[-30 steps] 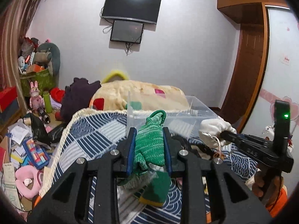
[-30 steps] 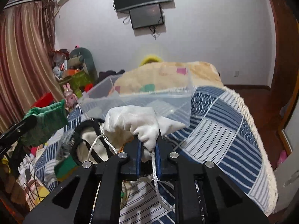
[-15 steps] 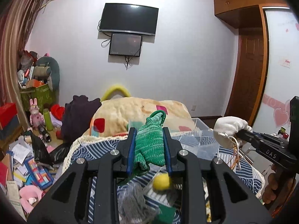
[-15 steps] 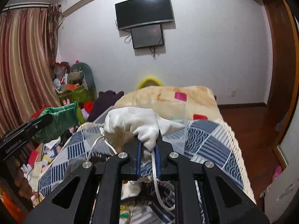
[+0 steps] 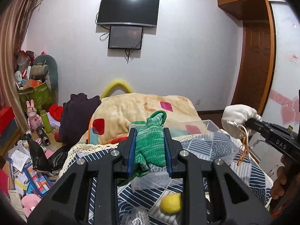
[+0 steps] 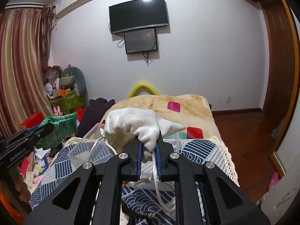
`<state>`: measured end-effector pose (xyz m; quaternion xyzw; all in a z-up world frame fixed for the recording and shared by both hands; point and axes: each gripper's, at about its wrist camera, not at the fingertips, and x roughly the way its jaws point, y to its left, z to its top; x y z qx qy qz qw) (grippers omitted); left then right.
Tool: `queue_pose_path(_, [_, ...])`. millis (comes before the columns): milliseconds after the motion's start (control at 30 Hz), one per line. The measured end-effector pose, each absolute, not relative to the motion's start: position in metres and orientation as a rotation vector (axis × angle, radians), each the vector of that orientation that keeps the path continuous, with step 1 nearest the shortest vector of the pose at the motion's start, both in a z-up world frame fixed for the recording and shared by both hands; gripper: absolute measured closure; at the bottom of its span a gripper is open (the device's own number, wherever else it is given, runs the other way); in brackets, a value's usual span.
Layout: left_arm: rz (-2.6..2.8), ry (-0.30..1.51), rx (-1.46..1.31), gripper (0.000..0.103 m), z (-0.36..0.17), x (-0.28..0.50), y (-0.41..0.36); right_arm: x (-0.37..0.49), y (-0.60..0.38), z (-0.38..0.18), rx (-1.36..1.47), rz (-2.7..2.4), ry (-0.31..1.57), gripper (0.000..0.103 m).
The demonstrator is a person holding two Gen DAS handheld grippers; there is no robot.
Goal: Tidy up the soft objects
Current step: 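Carry the sock with the left gripper into the clear box while the right gripper drops the pouch in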
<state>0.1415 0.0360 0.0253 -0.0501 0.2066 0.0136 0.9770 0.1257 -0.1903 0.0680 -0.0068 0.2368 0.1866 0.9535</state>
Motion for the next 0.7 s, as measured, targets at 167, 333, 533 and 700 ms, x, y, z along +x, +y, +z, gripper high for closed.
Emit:
queue_pose_path(167, [0.006,0.486,-0.11,0.076,0.013,0.166,0.038,0.142,-0.185,0.06,-0.016,0.371,0.513,0.092])
queue_pose_path(333, [-0.013,0.562,-0.123,0.076,-0.004,0.191,0.042,0.158,-0.175,0.05,-0.026,0.37,0.556,0.092])
queue_pose_path(533, [-0.041,0.624,-0.126,0.076,-0.015,0.209,0.04,0.173,-0.164,0.029,-0.065,0.366,0.635,0.092])
queue_pose_path(700, [-0.049,0.656,-0.089,0.076,-0.02,0.218,0.027,0.185,-0.16,0.014,-0.09,0.365,0.715,0.092])
